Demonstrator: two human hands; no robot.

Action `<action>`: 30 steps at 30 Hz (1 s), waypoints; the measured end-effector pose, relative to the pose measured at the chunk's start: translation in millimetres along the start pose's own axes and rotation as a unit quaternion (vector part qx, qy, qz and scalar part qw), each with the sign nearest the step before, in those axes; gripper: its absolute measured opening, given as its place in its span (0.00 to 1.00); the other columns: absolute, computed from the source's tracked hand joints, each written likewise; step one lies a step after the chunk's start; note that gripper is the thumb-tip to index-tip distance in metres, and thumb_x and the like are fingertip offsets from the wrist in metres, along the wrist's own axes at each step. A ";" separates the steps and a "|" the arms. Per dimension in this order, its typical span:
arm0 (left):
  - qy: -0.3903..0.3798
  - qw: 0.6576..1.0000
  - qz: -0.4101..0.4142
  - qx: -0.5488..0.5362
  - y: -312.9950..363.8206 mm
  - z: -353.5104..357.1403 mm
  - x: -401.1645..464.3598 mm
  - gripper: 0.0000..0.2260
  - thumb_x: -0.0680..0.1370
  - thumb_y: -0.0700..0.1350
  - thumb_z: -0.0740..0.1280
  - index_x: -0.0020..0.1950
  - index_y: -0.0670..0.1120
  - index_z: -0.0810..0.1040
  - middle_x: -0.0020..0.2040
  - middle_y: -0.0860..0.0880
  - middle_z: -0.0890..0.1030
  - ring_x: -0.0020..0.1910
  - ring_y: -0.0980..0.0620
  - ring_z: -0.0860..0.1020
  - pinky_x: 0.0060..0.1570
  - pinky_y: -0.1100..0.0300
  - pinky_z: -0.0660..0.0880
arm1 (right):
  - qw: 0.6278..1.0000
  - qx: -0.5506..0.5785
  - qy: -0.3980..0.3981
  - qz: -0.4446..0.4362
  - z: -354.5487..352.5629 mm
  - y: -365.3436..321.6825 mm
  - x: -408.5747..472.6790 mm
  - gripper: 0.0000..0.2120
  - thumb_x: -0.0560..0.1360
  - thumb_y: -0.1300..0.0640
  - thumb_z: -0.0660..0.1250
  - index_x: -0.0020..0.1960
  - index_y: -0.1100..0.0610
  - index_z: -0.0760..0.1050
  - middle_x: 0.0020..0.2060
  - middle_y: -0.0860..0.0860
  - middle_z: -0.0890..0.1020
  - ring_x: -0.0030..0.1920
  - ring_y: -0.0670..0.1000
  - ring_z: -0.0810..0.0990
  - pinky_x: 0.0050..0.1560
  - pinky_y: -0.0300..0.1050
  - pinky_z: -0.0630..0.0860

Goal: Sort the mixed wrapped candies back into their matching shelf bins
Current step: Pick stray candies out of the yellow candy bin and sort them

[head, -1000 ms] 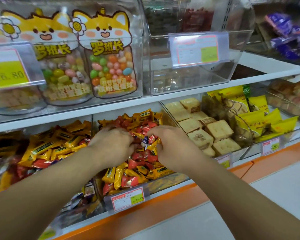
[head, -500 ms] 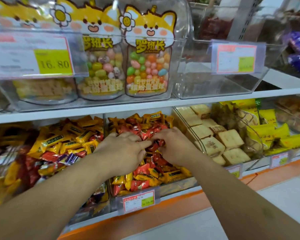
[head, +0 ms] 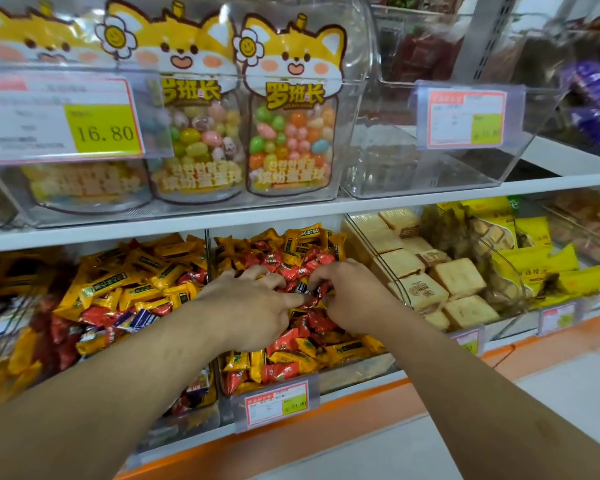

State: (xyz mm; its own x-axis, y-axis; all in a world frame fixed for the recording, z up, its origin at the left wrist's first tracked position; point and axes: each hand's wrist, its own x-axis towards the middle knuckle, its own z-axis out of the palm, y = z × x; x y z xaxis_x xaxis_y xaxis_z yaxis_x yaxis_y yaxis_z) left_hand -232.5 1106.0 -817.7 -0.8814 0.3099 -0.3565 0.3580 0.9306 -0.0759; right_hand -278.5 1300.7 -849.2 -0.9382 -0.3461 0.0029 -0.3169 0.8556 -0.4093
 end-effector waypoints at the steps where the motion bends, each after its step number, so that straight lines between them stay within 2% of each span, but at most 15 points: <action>1: -0.008 1.000 0.002 -0.004 -0.2 -0.7 0.4 0.22 0.85 0.56 0.47 0.79 0.69 0.51 0.84 0.53 0.50 0.83 0.47 0.44 0.77 0.36 0.50 | 1.000 0.008 -0.002 -0.005 -2.2 -0.8 -1.3 0.21 0.76 0.66 0.66 0.60 0.43 0.81 0.52 0.45 0.73 0.55 0.49 0.76 0.60 0.47 0.78; 3: -0.019 1.000 0.008 -0.009 -0.9 -1.9 0.8 0.22 0.85 0.56 0.48 0.78 0.70 0.53 0.84 0.53 0.49 0.83 0.47 0.43 0.77 0.35 0.48 | 0.999 0.036 -0.005 -0.011 -4.3 -1.8 -1.6 0.24 0.74 0.69 0.63 0.60 0.45 0.81 0.49 0.42 0.77 0.55 0.46 0.77 0.57 0.42 0.78; 5: -0.021 1.000 0.013 -0.010 -1.5 -2.4 0.2 0.21 0.85 0.56 0.49 0.78 0.71 0.54 0.84 0.54 0.49 0.82 0.47 0.42 0.77 0.35 0.48 | 0.998 0.065 -0.002 0.004 -3.5 -1.0 -0.2 0.25 0.75 0.69 0.62 0.61 0.45 0.82 0.51 0.43 0.81 0.52 0.44 0.79 0.50 0.37 0.78; 9: -0.003 0.999 0.028 -0.018 -2.4 -2.0 -5.4 0.21 0.85 0.55 0.50 0.78 0.72 0.56 0.84 0.55 0.50 0.83 0.49 0.43 0.77 0.35 0.48 | 0.999 0.044 0.024 -0.013 3.3 -0.3 1.0 0.16 0.79 0.63 0.67 0.56 0.45 0.85 0.48 0.45 0.83 0.47 0.45 0.81 0.50 0.44 0.82; 12: 0.040 0.998 0.037 -0.027 -4.4 1.8 -8.7 0.19 0.86 0.57 0.50 0.77 0.71 0.59 0.83 0.58 0.54 0.82 0.50 0.46 0.77 0.35 0.49 | 0.998 0.024 0.058 -0.028 5.2 0.1 0.6 0.12 0.78 0.63 0.69 0.48 0.47 0.86 0.44 0.46 0.84 0.45 0.46 0.82 0.49 0.48 0.83; 14: 0.069 0.996 0.036 -0.031 -6.3 5.5 -8.2 0.19 0.85 0.61 0.51 0.77 0.69 0.60 0.82 0.60 0.57 0.82 0.50 0.49 0.77 0.35 0.51 | 0.996 0.022 0.077 -0.027 5.3 1.1 -0.8 0.12 0.78 0.62 0.69 0.46 0.47 0.86 0.44 0.46 0.84 0.45 0.47 0.82 0.49 0.48 0.83; 18: 0.132 0.990 0.027 -0.048 -5.7 8.1 -9.1 0.24 0.83 0.66 0.53 0.78 0.64 0.61 0.80 0.61 0.61 0.80 0.53 0.54 0.76 0.37 0.56 | 0.991 0.063 0.113 -0.023 0.3 -0.5 -8.3 0.10 0.78 0.62 0.71 0.50 0.48 0.85 0.42 0.42 0.84 0.42 0.41 0.81 0.43 0.37 0.79; 21: 0.211 0.970 0.015 -0.122 -4.0 5.6 -12.6 0.25 0.81 0.67 0.59 0.76 0.61 0.65 0.75 0.58 0.70 0.76 0.54 0.65 0.74 0.43 0.64 | 0.979 0.162 0.124 0.004 -9.1 -6.2 -15.4 0.10 0.77 0.58 0.74 0.54 0.45 0.83 0.39 0.42 0.84 0.42 0.40 0.80 0.42 0.34 0.76; 23: 0.253 0.948 0.031 -0.189 -3.6 2.7 -16.2 0.22 0.79 0.65 0.64 0.72 0.61 0.69 0.68 0.59 0.77 0.68 0.56 0.73 0.68 0.48 0.72 | 0.966 0.234 0.113 0.012 -15.9 -13.6 -21.0 0.09 0.75 0.57 0.76 0.51 0.45 0.82 0.38 0.44 0.85 0.42 0.40 0.82 0.45 0.38 0.78; 25: 0.291 0.920 0.042 -0.258 -2.1 -1.2 -23.1 0.15 0.79 0.61 0.67 0.65 0.62 0.76 0.56 0.63 0.81 0.55 0.64 0.77 0.56 0.58 0.76 | 0.947 0.309 0.083 -0.001 -21.4 -23.5 -28.2 0.08 0.75 0.58 0.77 0.50 0.47 0.83 0.39 0.46 0.86 0.42 0.42 0.84 0.48 0.41 0.80; 27: 0.320 0.896 0.024 -0.306 -1.7 -5.3 -35.3 0.08 0.79 0.58 0.69 0.57 0.61 0.81 0.47 0.64 0.81 0.48 0.66 0.78 0.46 0.65 0.74 | 0.929 0.363 0.064 -0.016 -25.5 -32.6 -33.7 0.07 0.76 0.58 0.77 0.51 0.49 0.83 0.41 0.48 0.87 0.44 0.45 0.85 0.49 0.42 0.81; 30: 0.358 0.886 -0.042 -0.291 -11.9 -7.2 -64.2 0.03 0.79 0.56 0.70 0.52 0.61 0.81 0.40 0.65 0.81 0.39 0.62 0.79 0.36 0.69 0.71 | 0.922 0.380 0.070 -0.012 -27.4 -36.5 -33.4 0.05 0.78 0.58 0.74 0.52 0.49 0.83 0.43 0.50 0.87 0.46 0.47 0.85 0.47 0.41 0.80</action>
State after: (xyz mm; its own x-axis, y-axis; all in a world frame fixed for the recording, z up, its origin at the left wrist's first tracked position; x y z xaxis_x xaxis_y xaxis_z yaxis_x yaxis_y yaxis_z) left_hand -182.4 1076.4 -787.3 -0.9416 0.0854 0.3258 0.2462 0.8346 0.4928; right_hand -239.4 1291.5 -809.3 -0.9578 -0.2627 0.1170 -0.1991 0.3125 -0.9288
